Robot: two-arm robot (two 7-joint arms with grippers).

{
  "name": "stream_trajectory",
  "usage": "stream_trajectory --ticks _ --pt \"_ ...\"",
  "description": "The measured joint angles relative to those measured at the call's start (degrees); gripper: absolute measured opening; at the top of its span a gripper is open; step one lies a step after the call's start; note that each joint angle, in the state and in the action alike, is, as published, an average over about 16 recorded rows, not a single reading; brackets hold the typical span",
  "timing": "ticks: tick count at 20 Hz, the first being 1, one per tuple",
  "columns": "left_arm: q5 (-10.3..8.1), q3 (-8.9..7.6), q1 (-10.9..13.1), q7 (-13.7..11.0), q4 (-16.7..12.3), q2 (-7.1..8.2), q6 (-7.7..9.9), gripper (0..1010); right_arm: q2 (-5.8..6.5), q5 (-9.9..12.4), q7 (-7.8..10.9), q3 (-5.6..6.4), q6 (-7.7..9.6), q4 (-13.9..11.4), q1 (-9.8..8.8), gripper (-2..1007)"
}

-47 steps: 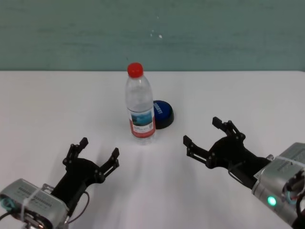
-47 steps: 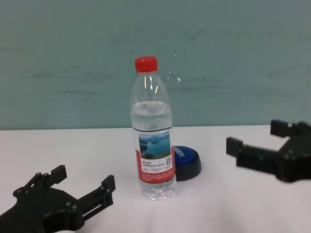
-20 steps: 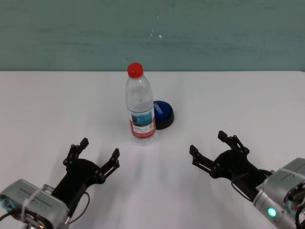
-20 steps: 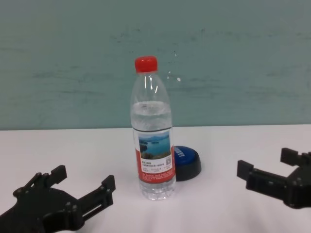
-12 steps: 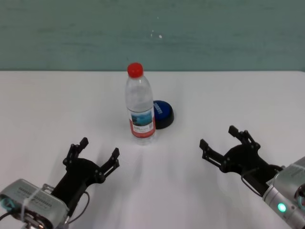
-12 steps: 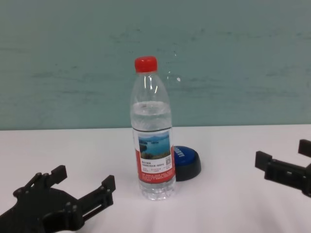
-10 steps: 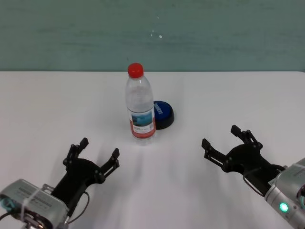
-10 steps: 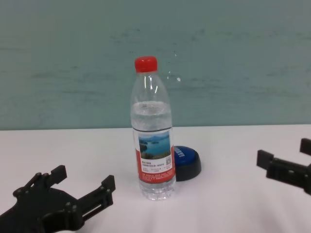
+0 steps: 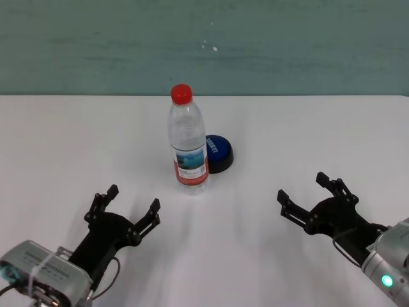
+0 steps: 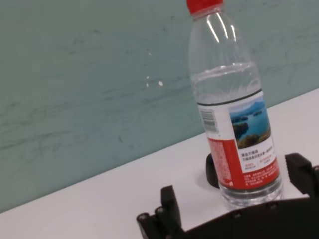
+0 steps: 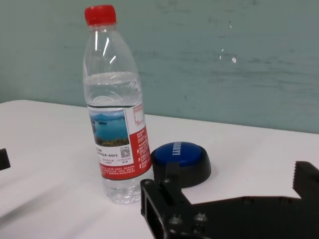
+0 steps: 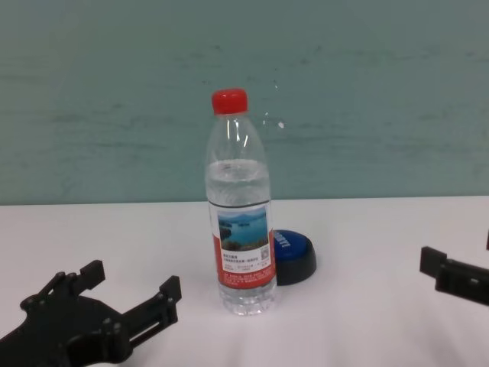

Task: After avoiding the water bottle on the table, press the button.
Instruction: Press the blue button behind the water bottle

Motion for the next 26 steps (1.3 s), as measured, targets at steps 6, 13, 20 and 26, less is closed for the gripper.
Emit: stream_trajectory --ticks 6,13,20,26 --pt "0.0 0.0 0.0 0.0 0.0 0.0 0.0 1000 0.07 -0.3 -0.15 0.02 0.07 0.0 -0.27 1004" --pt "0.0 0.0 0.0 0.0 0.0 0.0 0.0 1000 0.07 -0.6 -0.31 -0.08 0.02 0.0 -0.36 1004" --pt "0.0 0.0 0.0 0.0 0.0 0.0 0.0 1000 0.13 -0.1 0.21 -0.01 0.1 0.3 0.24 1004" --pt "0.0 0.0 0.0 0.0 0.0 0.0 0.0 1000 0.45 1.0 0.97 0.3 0.37 1.3 2.02 1004"
